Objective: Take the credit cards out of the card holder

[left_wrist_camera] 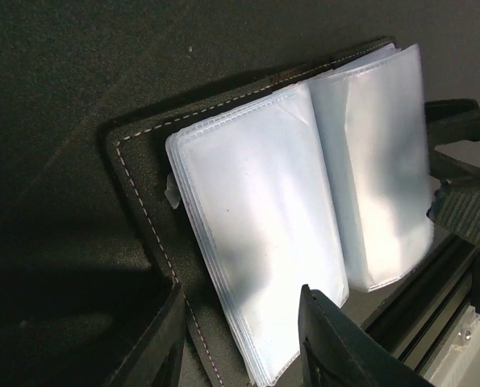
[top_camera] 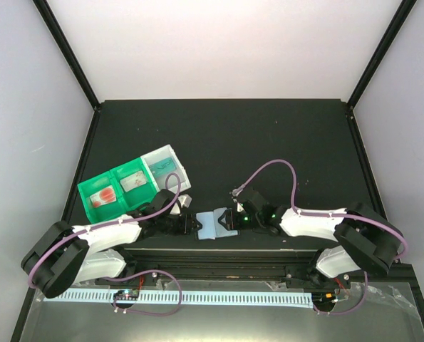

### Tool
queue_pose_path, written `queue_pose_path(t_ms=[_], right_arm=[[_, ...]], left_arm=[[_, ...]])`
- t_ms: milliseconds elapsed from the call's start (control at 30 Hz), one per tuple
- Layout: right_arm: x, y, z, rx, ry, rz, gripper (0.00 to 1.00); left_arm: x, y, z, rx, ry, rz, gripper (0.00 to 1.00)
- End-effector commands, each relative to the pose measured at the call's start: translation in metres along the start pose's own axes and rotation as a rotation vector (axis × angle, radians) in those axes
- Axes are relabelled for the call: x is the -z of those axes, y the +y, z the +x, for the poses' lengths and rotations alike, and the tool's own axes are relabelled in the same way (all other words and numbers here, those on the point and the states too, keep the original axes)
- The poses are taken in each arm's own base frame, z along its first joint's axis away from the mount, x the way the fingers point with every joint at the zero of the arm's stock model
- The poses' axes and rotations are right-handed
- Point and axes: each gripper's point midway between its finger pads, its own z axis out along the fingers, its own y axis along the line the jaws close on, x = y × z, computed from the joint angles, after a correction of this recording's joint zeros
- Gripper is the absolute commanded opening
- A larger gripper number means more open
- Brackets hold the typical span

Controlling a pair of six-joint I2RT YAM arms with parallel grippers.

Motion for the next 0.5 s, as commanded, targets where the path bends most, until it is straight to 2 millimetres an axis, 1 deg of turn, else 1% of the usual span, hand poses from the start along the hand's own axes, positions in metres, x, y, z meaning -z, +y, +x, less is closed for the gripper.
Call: queue_pose_path(t_ms=[0, 267, 467], right_arm=[[0.0, 0.013, -0.001, 0.002, 0.001, -0.064, 0.46], [0.001, 0.021, -0.004, 0.001, -0.002, -0.102, 0.46], [-0.002, 0.041, -0.005, -0.007, 0.016, -0.195, 0.46]], left_arm=[[0.0, -0.01, -0.002, -0.016, -0.004, 0.037, 0.41], [0.0, -0.01, -0.003, -0.014, -0.005, 0.037, 0.41], [0.001, -0.014, -0.003, -0.012, -0.008, 0.049, 0.41]])
